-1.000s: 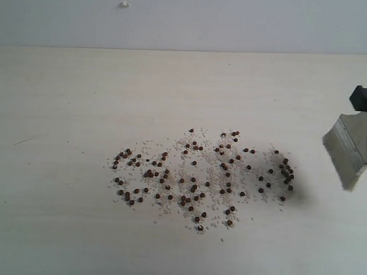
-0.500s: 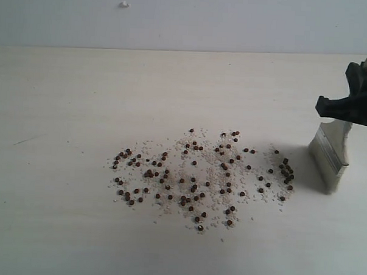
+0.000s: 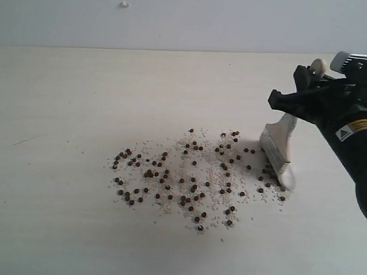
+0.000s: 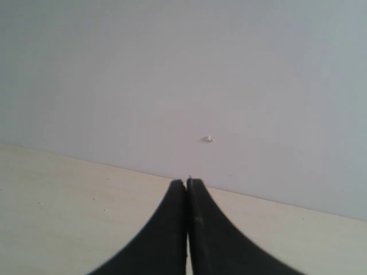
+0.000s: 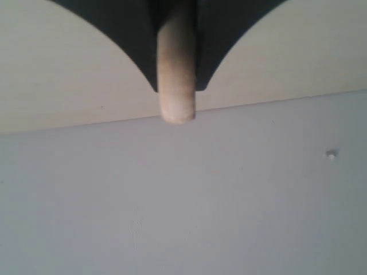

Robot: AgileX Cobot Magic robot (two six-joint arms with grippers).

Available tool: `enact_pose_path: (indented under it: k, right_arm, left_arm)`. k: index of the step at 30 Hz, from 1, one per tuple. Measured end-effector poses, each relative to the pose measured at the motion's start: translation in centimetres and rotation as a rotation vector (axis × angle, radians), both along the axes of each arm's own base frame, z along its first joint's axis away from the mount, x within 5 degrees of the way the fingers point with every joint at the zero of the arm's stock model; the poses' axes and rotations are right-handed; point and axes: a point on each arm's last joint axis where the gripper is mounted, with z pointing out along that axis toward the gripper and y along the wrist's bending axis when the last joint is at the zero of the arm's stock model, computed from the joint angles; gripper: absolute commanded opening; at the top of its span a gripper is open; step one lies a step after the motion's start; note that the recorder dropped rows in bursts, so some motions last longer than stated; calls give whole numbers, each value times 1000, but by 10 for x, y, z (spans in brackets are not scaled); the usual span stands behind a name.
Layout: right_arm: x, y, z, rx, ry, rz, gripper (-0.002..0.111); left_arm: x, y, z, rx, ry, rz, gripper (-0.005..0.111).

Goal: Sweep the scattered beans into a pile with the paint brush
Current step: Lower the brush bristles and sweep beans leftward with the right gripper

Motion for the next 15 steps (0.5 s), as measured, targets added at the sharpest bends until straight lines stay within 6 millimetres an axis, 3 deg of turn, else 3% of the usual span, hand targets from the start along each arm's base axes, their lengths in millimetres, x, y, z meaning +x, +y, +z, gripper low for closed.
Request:
enact_pose_path:
  k: [7,15]
  right_arm:
    - [7,19,-3,148,13,-30,0]
    - [12,36,1,187,11,-13,0]
  left_arm:
    - [0,0,0,0,0,0,0]
    - [0,0,0,0,0,0,0]
